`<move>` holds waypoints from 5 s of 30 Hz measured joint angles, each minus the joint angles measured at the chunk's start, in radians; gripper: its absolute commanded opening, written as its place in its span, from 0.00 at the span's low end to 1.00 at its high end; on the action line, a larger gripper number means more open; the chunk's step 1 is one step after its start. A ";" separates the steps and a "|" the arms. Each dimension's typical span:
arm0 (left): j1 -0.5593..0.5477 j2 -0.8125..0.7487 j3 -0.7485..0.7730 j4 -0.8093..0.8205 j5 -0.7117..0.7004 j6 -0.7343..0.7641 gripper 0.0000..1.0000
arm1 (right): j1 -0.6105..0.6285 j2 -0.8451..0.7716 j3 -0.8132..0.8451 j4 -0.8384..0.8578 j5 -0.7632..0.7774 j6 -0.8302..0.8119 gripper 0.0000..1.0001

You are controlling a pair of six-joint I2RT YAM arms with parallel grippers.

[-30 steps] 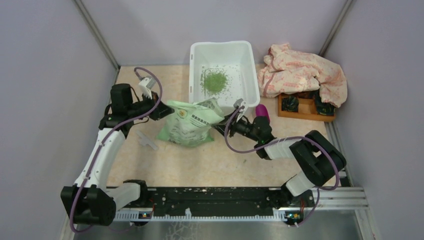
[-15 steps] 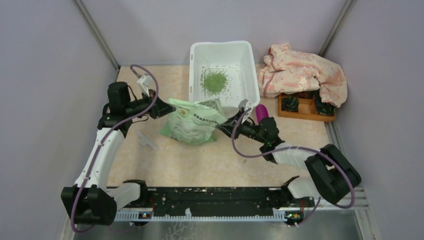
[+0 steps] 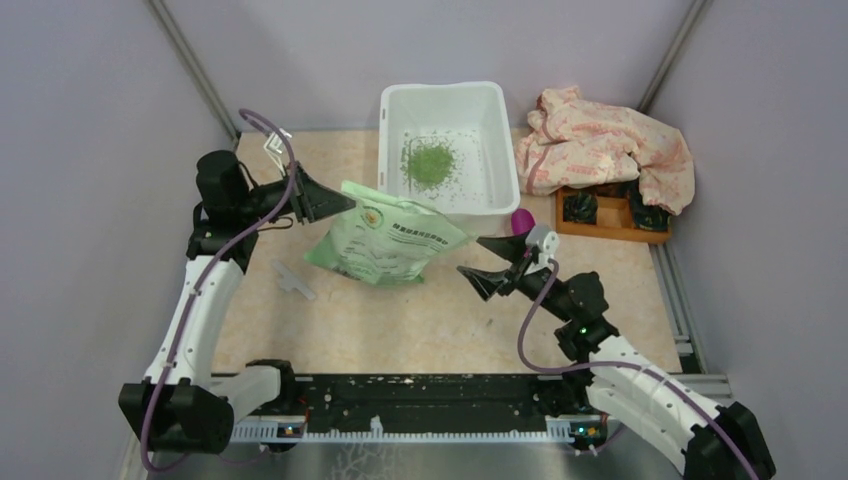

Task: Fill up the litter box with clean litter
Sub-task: Close the cat litter bag at the center of the board.

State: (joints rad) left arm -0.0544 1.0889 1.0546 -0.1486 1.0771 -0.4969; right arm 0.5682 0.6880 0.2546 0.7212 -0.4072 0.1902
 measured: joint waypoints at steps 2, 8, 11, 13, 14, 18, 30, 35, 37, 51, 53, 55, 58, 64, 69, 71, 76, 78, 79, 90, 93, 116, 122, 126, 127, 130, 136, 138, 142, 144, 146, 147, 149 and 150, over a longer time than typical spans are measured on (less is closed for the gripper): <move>0.000 -0.001 0.000 0.040 0.025 -0.058 0.01 | 0.000 0.007 -0.028 0.003 0.006 -0.005 0.72; 0.000 -0.005 0.014 0.188 0.103 -0.238 0.01 | 0.000 0.089 -0.063 0.028 -0.023 -0.012 0.71; 0.000 -0.011 0.032 0.254 0.140 -0.309 0.01 | 0.000 0.127 -0.063 0.073 -0.059 -0.008 0.71; 0.000 -0.013 0.050 0.290 0.164 -0.347 0.01 | 0.000 0.159 -0.061 0.119 -0.096 0.004 0.70; 0.000 -0.014 0.056 0.306 0.173 -0.362 0.01 | 0.000 0.180 -0.056 0.139 -0.122 0.013 0.70; 0.000 -0.019 0.062 0.344 0.202 -0.401 0.01 | 0.000 0.261 -0.022 0.242 -0.223 0.074 0.69; 0.000 -0.019 0.061 0.426 0.235 -0.481 0.00 | 0.006 0.359 0.073 0.519 -0.364 0.248 0.53; 0.000 -0.016 0.055 0.470 0.234 -0.513 0.01 | 0.035 0.360 0.074 0.519 -0.361 0.255 0.48; 0.000 -0.015 0.046 0.501 0.234 -0.535 0.01 | 0.053 0.369 0.075 0.517 -0.355 0.248 0.49; 0.006 -0.012 0.035 0.462 0.224 -0.490 0.01 | 0.086 0.391 0.161 0.277 -0.232 0.222 0.00; 0.012 -0.013 0.035 0.383 0.200 -0.429 0.01 | 0.087 0.338 0.175 0.170 -0.217 0.206 0.00; 0.018 -0.016 0.033 0.293 0.172 -0.359 0.01 | 0.086 0.288 0.176 0.089 -0.209 0.190 0.00; 0.027 -0.034 -0.003 0.180 0.116 -0.262 0.01 | 0.087 0.216 0.176 -0.039 -0.187 0.154 0.00; 0.036 -0.057 -0.166 0.025 -0.001 -0.124 0.01 | 0.086 0.219 0.125 -0.104 -0.151 0.117 0.00; 0.037 -0.034 -0.258 -0.105 -0.068 -0.006 0.01 | 0.082 0.309 0.029 -0.045 -0.149 0.137 0.01; 0.039 -0.029 -0.287 -0.130 -0.080 0.022 0.01 | 0.077 0.339 0.004 0.005 -0.159 0.157 0.20; 0.045 -0.031 -0.299 -0.145 -0.093 0.068 0.01 | 0.066 0.403 -0.037 0.179 -0.224 0.258 0.37; 0.045 -0.032 -0.299 -0.151 -0.098 0.077 0.01 | 0.061 0.410 -0.050 0.245 -0.245 0.296 0.41; 0.045 -0.034 -0.297 -0.158 -0.101 0.083 0.01 | 0.061 0.414 -0.054 0.277 -0.255 0.317 0.42; 0.044 -0.026 -0.247 -0.209 -0.118 0.098 0.01 | 0.061 0.457 -0.043 0.386 -0.263 0.346 0.36; 0.046 -0.019 -0.243 -0.209 -0.117 0.097 0.01 | 0.072 0.457 -0.008 0.323 -0.235 0.291 0.00; 0.124 -0.020 -0.195 -0.030 0.041 -0.005 0.48 | 0.008 0.389 0.206 -0.129 -0.262 0.056 0.00; 0.125 -0.050 -0.208 -0.051 -0.005 0.038 0.56 | -0.098 0.483 0.211 -0.018 -0.375 0.154 0.00; 0.125 -0.045 -0.208 -0.064 -0.029 0.063 0.58 | -0.145 0.581 0.266 0.040 -0.441 0.224 0.00; 0.125 -0.044 -0.208 -0.068 -0.047 0.072 0.58 | -0.147 0.597 0.280 0.050 -0.455 0.233 0.00; 0.124 -0.035 -0.208 -0.088 -0.109 0.106 0.59 | -0.151 0.635 0.315 0.072 -0.489 0.251 0.00; 0.124 0.035 -0.208 -0.095 -0.152 0.154 0.59 | -0.159 0.707 0.380 0.108 -0.532 0.284 0.00; 0.124 0.036 -0.216 -0.090 -0.148 0.160 0.59 | -0.159 0.715 0.390 0.107 -0.541 0.284 0.00; 0.119 0.011 -0.239 -0.060 -0.125 0.156 0.53 | -0.159 0.722 0.391 0.115 -0.556 0.287 0.03; 0.110 -0.001 -0.246 -0.045 -0.115 0.154 0.35 | -0.160 0.732 0.391 0.141 -0.570 0.308 0.29; 0.098 -0.003 -0.249 -0.032 -0.109 0.151 0.13 | -0.163 0.748 0.391 0.193 -0.589 0.340 0.41; 0.093 -0.002 -0.251 -0.024 -0.106 0.155 0.06 | -0.165 0.755 0.391 0.222 -0.601 0.356 0.44; 0.084 0.003 -0.257 -0.015 -0.100 0.155 0.01 | -0.167 0.771 0.391 0.291 -0.626 0.397 0.51; 0.082 0.007 -0.257 -0.012 -0.100 0.154 0.00 | -0.167 0.777 0.391 0.315 -0.636 0.412 0.55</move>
State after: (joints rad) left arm 0.0277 1.0958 0.7971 -0.1604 0.9775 -0.3424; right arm 0.4011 1.4647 0.6453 1.0359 -1.0431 0.6025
